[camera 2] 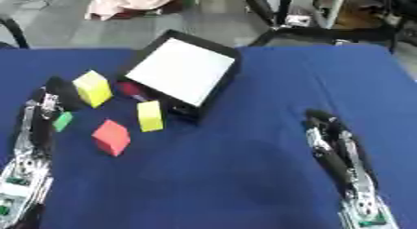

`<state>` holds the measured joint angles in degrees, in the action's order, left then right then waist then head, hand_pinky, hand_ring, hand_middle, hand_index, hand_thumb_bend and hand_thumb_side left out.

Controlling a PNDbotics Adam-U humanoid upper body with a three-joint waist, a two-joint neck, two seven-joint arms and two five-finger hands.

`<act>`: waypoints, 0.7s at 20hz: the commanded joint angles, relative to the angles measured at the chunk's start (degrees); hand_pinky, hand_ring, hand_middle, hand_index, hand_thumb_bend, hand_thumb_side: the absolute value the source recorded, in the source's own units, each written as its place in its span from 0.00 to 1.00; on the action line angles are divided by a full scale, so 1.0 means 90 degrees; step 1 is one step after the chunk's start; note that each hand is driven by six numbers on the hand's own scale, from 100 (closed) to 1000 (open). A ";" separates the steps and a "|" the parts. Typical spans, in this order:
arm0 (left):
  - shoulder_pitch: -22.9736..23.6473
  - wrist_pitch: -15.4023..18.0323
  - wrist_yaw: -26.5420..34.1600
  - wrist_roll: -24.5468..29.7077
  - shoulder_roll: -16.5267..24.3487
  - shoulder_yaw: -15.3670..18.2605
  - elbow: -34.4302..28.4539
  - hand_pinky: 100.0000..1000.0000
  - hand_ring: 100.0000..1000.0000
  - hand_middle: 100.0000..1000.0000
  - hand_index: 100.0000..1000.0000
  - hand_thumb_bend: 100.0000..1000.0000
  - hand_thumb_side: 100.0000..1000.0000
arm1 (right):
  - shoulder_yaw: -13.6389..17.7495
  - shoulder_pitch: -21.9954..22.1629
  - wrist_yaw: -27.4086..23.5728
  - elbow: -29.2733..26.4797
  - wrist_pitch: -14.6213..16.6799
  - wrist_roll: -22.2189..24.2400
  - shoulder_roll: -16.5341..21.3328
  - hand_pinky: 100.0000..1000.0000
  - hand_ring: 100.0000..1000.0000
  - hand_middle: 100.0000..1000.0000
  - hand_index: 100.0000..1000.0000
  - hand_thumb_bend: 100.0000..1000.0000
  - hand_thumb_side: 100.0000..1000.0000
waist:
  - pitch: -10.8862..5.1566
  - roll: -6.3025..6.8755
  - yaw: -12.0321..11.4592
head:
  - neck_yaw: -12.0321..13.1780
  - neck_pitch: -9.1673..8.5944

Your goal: Pick up objects on the table and place them in the box.

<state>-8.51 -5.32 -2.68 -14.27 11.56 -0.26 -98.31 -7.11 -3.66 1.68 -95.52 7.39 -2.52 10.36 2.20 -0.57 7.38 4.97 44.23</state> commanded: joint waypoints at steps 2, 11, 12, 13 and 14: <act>-0.0290 -0.0299 -0.0378 0.0030 0.0784 0.0096 -0.0213 0.60 0.44 0.44 0.67 0.81 0.71 | 0.0016 -0.0046 0.0007 -0.0124 -0.0002 -0.0003 0.0086 0.77 0.75 0.74 0.78 0.00 0.54 | -0.0056 -0.0048 0.0016 | -0.0001 -0.0012; -0.0925 -0.0830 -0.1780 0.1943 0.3334 -0.0266 -0.0075 0.71 0.56 0.59 0.80 0.76 0.59 | -0.0003 -0.0020 0.0028 -0.0092 -0.0002 0.0011 0.0153 0.77 0.75 0.74 0.78 0.00 0.54 | -0.0101 0.0043 0.0077 | -0.0042 -0.0012; -0.1027 -0.0774 -0.1944 0.2295 0.3583 -0.0340 0.0001 0.72 0.57 0.61 0.82 0.76 0.55 | -0.0009 -0.0015 0.0030 -0.0088 -0.0001 0.0016 0.0162 0.77 0.75 0.74 0.78 0.00 0.54 | -0.0108 0.0055 0.0084 | -0.0045 -0.0012; -0.1146 -0.0703 -0.2104 0.2647 0.3813 -0.0422 0.0096 0.72 0.57 0.61 0.83 0.76 0.55 | -0.0015 -0.0010 0.0032 -0.0083 -0.0001 0.0022 0.0171 0.77 0.75 0.74 0.78 0.00 0.54 | -0.0115 0.0063 0.0091 | -0.0048 -0.0012; -0.1278 -0.0618 -0.2254 0.2997 0.4030 -0.0531 0.0210 0.73 0.59 0.64 0.85 0.74 0.52 | -0.0023 -0.0007 0.0034 -0.0077 -0.0002 0.0029 0.0180 0.77 0.75 0.74 0.78 0.00 0.54 | -0.0122 0.0075 0.0103 | -0.0043 -0.0012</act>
<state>-18.98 -11.45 -21.13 9.26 43.38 -4.57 -96.71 -7.26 -3.44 1.69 -95.52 7.33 -2.34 10.82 2.13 -0.54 8.24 4.65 44.23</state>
